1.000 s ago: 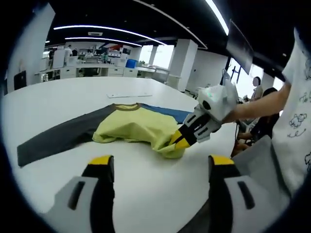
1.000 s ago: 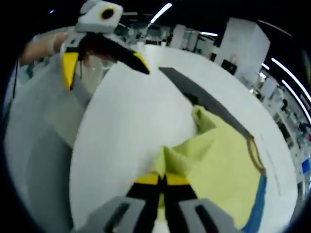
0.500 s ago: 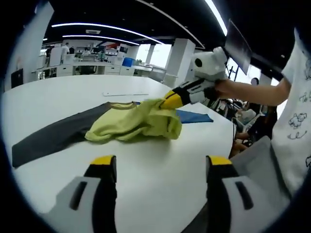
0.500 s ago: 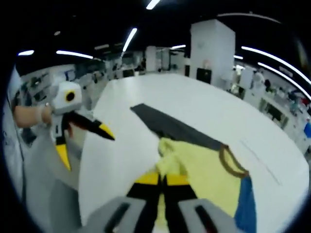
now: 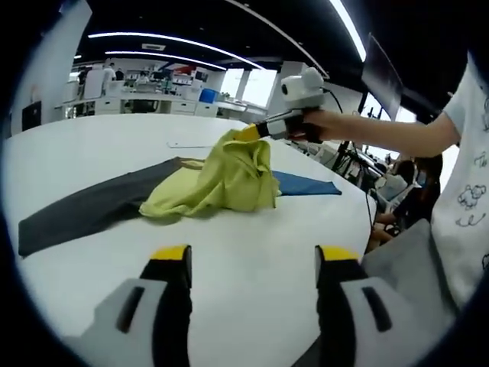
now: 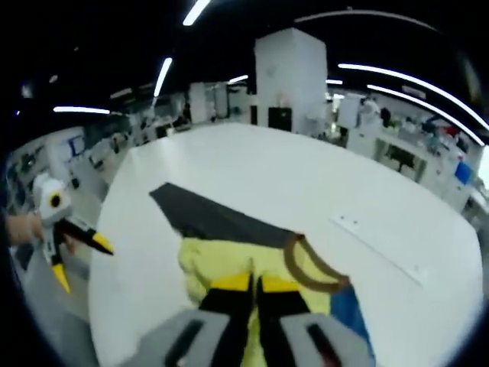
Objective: Fold the garment on the visible template until the final outline fits inside the template.
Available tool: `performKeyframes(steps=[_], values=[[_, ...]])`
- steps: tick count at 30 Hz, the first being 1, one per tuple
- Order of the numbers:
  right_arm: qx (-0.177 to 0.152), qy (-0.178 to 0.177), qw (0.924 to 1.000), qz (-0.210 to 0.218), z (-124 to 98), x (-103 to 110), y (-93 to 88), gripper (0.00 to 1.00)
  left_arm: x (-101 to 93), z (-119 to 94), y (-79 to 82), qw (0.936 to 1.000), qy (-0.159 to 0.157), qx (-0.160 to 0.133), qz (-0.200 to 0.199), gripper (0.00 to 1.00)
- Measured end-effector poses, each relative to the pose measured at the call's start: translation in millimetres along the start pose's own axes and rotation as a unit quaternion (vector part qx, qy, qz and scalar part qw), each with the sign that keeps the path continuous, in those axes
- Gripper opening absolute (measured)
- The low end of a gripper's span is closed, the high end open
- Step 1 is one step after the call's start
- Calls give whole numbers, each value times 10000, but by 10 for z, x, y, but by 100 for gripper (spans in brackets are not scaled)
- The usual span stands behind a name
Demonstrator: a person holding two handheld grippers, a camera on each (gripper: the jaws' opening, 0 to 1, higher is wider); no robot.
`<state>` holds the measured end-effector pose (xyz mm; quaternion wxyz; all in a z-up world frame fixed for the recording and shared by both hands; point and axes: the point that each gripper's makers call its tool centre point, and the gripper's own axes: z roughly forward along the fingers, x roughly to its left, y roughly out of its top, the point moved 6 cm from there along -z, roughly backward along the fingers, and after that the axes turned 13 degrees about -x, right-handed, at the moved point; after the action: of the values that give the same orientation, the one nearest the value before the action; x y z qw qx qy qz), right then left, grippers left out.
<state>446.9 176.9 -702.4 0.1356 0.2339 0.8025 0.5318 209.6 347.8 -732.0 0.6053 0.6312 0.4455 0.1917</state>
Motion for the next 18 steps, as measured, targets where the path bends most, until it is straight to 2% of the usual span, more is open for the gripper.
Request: performKeyframes(steps=[3, 6, 7, 10, 18], values=[[146, -227, 9995, 146, 117, -192, -107, 0, 2, 11, -20, 10000, 41, 16, -40, 61], [290, -365, 9986, 247, 160, -278, -217, 0, 5, 13, -28, 9999, 69, 11, -83, 59], [336, -391, 9984, 232, 132, -235, -242, 0, 3, 19, -31, 9999, 71, 13, -100, 59], [433, -453, 9975, 315, 186, -306, -317, 0, 13, 37, -44, 9999, 68, 22, -129, 57], [475, -466, 9970, 387, 194, -321, -372, 0, 15, 113, -97, 9997, 23, 84, -222, 57]])
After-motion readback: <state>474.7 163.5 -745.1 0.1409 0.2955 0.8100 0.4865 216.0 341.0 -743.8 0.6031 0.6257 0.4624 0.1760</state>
